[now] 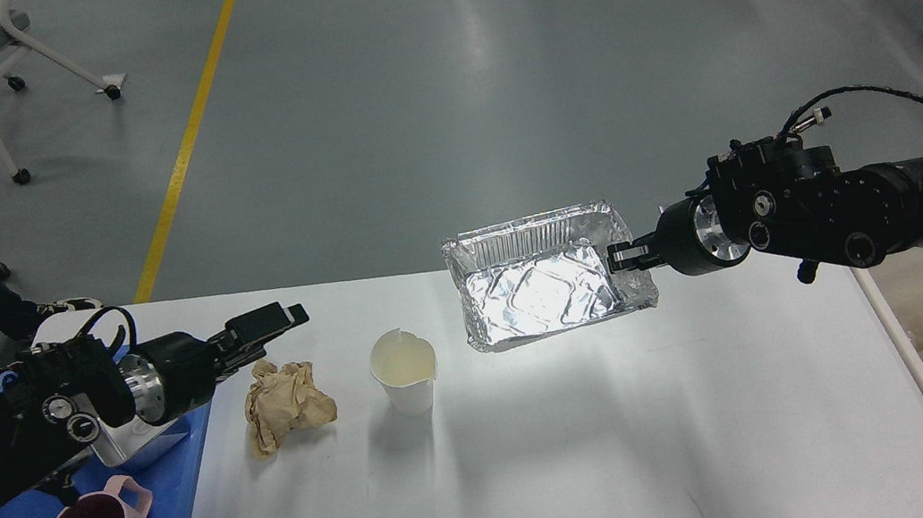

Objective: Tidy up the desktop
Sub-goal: 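Reach the left gripper toward the white paper cup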

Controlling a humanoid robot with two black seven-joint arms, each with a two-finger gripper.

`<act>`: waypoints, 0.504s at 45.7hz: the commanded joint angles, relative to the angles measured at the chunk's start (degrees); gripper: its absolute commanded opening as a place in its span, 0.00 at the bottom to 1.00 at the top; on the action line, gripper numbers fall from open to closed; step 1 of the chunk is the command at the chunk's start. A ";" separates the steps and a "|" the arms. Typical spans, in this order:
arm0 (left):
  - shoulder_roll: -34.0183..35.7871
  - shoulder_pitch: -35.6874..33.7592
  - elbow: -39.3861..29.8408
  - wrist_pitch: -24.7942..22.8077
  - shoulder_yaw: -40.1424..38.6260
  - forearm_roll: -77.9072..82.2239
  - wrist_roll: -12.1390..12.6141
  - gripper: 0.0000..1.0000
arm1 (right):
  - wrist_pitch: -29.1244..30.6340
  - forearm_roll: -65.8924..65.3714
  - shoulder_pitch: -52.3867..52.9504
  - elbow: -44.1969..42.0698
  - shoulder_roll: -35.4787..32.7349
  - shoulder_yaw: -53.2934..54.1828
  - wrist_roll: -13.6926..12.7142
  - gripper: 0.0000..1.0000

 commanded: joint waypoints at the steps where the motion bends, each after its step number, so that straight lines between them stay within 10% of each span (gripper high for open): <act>1: -2.14 -1.33 1.52 0.03 3.32 -0.01 0.28 0.96 | -0.14 0.00 0.02 0.06 0.02 -0.07 0.09 0.00; 23: -10.31 -1.50 9.61 -0.06 6.58 -0.01 0.28 0.94 | -0.14 1.23 1.16 0.06 -0.07 -0.25 0.26 0.00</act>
